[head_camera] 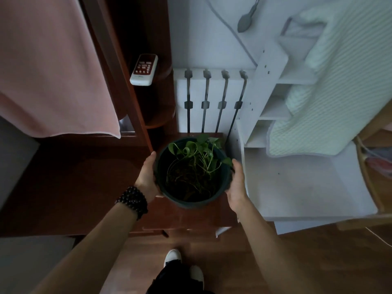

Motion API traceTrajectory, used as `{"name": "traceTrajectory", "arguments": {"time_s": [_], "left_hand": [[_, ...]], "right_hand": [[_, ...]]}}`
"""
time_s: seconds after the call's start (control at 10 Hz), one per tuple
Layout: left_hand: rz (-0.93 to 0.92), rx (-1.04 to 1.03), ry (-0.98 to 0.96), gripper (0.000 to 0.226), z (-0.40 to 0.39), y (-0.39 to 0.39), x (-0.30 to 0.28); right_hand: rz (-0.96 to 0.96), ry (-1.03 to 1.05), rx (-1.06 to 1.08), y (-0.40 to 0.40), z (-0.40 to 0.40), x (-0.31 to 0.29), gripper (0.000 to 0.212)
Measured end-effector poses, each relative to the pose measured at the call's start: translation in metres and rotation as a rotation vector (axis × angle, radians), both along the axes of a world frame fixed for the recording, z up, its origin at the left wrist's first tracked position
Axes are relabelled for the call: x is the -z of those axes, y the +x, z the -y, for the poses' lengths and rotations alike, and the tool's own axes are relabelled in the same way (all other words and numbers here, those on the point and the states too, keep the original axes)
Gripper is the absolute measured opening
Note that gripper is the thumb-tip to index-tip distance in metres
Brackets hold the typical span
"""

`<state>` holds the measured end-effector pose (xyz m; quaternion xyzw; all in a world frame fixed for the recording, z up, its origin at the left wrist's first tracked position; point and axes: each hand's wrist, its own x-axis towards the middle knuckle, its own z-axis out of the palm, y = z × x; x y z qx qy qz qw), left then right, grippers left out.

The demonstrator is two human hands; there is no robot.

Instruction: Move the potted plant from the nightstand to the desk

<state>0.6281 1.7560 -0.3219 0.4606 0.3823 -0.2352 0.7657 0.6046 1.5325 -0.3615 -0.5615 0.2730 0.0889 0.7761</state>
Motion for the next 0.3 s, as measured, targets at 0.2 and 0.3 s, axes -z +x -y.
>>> {"name": "traceTrajectory", "arguments": {"time_s": [0.2,0.3], "left_hand": [[0.301,0.085,0.240,0.067,0.001,0.006,-0.066],[0.541,0.165,0.355,0.073,-0.003,0.012,-0.106]], "right_hand": [[0.205,-0.168,-0.060,0.019,-0.004,-0.079,0.088],[0.383,-0.227,-0.136,0.024,-0.009,-0.121,0.086]]}}
